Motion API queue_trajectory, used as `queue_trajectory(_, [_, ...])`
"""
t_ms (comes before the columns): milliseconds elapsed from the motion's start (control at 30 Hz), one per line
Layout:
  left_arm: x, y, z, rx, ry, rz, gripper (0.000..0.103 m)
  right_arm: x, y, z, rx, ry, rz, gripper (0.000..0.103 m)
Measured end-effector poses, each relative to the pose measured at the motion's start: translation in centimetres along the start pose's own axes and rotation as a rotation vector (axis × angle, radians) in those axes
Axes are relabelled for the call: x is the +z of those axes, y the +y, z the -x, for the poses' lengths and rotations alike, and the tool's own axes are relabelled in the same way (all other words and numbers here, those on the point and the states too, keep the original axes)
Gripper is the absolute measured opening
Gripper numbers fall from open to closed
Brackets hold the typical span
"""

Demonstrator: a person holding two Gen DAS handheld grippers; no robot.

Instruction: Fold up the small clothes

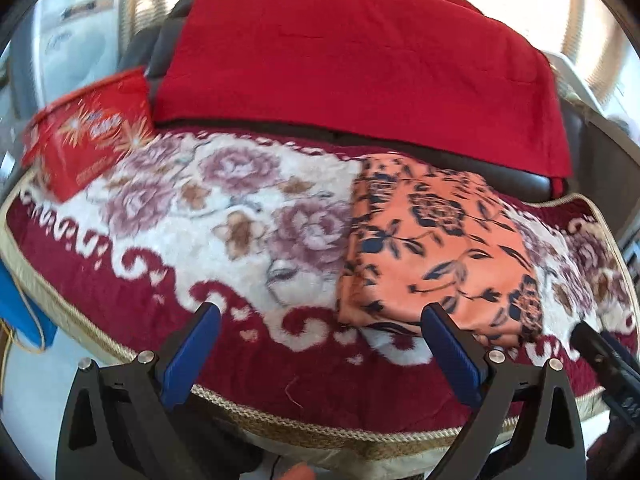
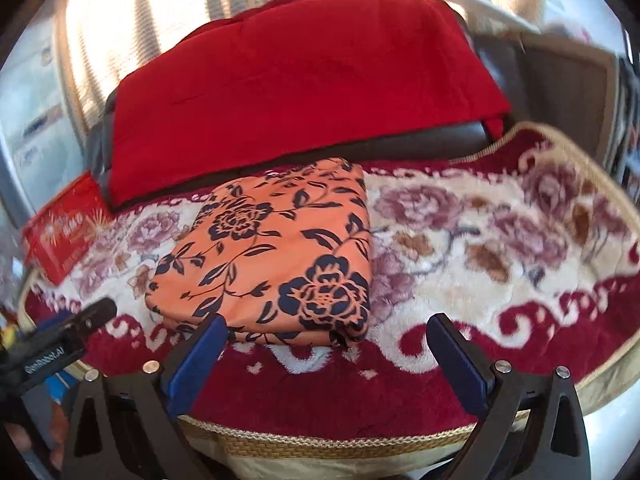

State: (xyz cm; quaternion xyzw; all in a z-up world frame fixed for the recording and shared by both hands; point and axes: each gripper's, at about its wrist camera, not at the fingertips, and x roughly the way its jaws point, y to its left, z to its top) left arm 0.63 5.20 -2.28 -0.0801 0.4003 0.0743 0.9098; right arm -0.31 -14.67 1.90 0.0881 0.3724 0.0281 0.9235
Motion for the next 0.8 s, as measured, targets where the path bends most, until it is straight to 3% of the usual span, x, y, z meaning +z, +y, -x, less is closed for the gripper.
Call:
queue_trajectory(233, [0.0, -0.1, -0.4, 0.012, 0.001, -0.028, 0.1, -0.2, 0.0, -0.4, 0.012, 0.013, 0.004, 0.101])
queue_trajectory(800, [1.8, -4.7, 2.3, -0.099, -0.097, -0.188, 0.1, 0.0, 3.1, -1.2, 0.015, 0.004, 0.11, 0.101])
